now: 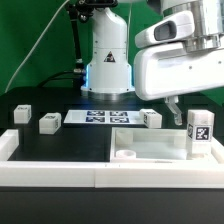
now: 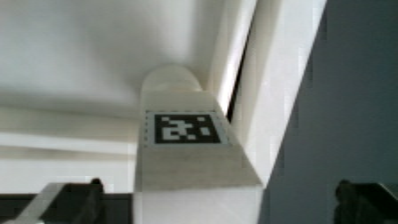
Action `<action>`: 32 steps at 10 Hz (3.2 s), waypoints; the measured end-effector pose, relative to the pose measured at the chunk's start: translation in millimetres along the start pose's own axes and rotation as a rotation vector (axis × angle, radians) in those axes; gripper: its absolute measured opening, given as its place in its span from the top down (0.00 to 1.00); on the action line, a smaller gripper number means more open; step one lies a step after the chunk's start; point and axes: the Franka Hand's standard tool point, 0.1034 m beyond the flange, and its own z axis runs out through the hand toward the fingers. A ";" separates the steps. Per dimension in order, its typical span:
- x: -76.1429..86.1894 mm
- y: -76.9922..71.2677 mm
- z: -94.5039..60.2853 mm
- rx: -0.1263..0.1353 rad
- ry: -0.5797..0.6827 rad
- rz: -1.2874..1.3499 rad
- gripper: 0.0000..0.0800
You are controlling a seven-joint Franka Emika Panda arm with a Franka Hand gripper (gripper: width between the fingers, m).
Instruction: Assemble one leg
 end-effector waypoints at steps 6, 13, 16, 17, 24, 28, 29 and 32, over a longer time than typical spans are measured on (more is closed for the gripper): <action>6.6 2.3 -2.0 0.001 -0.056 0.092 0.19; 10.2 7.0 0.0 -0.032 -0.010 0.082 0.19; 10.2 7.0 0.0 -0.032 -0.010 0.082 0.34; 10.2 7.0 0.0 -0.032 -0.010 0.082 0.57; 12.1 1.5 2.4 -0.001 0.023 0.420 0.64; 13.8 7.0 3.1 -0.008 0.088 0.888 0.63; 12.3 7.4 3.3 -0.010 0.099 1.021 0.63; 9.4 5.9 3.4 -0.021 0.111 1.263 0.63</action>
Offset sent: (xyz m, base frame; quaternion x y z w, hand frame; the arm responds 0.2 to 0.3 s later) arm 0.0000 0.0000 0.0000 0.0000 0.0000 0.0000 1.0000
